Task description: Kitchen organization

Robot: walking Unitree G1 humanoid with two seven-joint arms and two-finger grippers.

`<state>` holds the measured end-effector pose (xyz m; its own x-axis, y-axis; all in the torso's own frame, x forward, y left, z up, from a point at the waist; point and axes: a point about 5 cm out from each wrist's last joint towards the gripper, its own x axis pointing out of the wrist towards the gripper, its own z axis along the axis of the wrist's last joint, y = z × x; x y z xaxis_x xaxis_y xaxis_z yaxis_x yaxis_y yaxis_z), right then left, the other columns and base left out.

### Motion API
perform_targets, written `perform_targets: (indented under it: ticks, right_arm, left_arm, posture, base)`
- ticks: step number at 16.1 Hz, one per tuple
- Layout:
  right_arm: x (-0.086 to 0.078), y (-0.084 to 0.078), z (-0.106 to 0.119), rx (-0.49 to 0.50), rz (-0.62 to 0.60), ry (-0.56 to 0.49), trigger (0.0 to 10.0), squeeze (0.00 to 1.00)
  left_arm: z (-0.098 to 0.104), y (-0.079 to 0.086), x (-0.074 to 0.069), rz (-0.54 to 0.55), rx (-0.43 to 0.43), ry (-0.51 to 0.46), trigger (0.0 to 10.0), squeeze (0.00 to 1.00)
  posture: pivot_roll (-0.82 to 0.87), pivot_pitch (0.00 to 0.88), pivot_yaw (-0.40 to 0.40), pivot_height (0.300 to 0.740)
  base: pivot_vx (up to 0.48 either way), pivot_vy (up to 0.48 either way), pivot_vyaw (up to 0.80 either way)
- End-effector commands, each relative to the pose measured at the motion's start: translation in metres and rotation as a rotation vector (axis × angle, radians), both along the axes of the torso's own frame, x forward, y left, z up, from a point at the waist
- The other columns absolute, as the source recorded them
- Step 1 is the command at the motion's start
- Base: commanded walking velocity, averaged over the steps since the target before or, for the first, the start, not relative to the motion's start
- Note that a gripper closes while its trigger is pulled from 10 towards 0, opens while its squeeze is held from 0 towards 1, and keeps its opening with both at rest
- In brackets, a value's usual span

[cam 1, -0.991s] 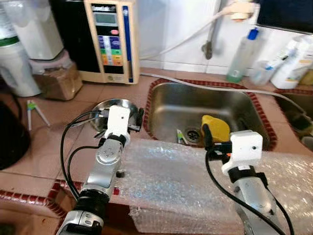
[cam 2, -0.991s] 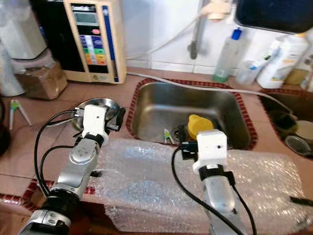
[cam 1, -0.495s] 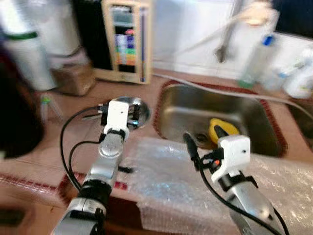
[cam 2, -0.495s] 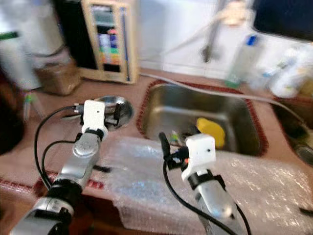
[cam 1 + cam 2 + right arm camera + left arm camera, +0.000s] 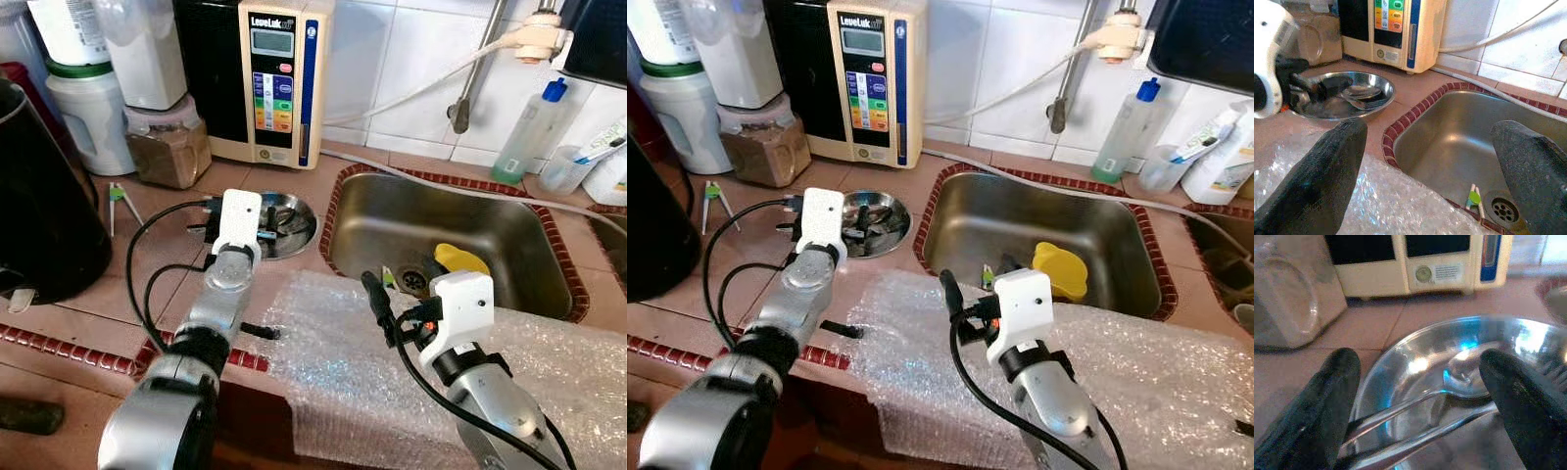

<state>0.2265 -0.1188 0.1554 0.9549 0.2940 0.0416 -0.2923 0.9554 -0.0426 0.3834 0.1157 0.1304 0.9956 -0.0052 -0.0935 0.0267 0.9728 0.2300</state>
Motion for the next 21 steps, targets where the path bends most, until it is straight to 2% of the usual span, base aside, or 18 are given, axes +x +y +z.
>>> perform_targets:
  ticks: [1,6,7,11,14,21]
  right_arm:
    - [0.001,0.003,0.004,0.002,-0.004,-0.015,10.0,0.0]
    - [0.003,0.006,0.003,0.009,-0.014,-0.018,10.0,0.0]
    - [0.004,0.007,0.003,0.008,-0.011,-0.019,10.0,0.0]
    - [0.007,0.008,0.001,0.005,-0.006,-0.02,10.0,0.0]
    - [0.007,0.008,-0.002,0.005,-0.013,-0.018,10.0,0.0]
    - [0.009,0.005,-0.007,-0.002,-0.014,-0.013,10.0,0.0]
  left_arm:
    - [-0.005,-0.004,0.001,-0.023,0.076,0.053,10.0,0.0]
    - [-0.006,0.005,0.003,-0.036,0.182,0.087,10.0,0.0]
    - [-0.005,0.011,0.004,-0.039,0.225,0.093,10.0,0.0]
    - [-0.01,0.034,0.002,-0.028,0.284,0.121,10.0,0.0]
    - [-0.021,0.051,-0.007,-0.038,0.337,0.153,10.0,0.0]
    - [-0.032,0.07,-0.027,-0.056,0.376,0.176,10.0,0.0]
  posture:
    - [0.0,0.0,-0.001,0.74]
    - [0.02,0.0,0.013,0.74]
    - [0.03,0.0,0.013,0.74]
    - [0.04,0.0,0.028,0.74]
    - [0.05,0.0,0.043,0.74]
    - [0.07,0.0,0.03,0.74]
  base:
    - [0.0,0.0,0.0]
    - [0.0,0.0,0.0]
    - [0.0,0.0,0.0]
    - [0.0,0.0,0.0]
    - [0.0,0.0,0.0]
    - [0.0,0.0,0.0]
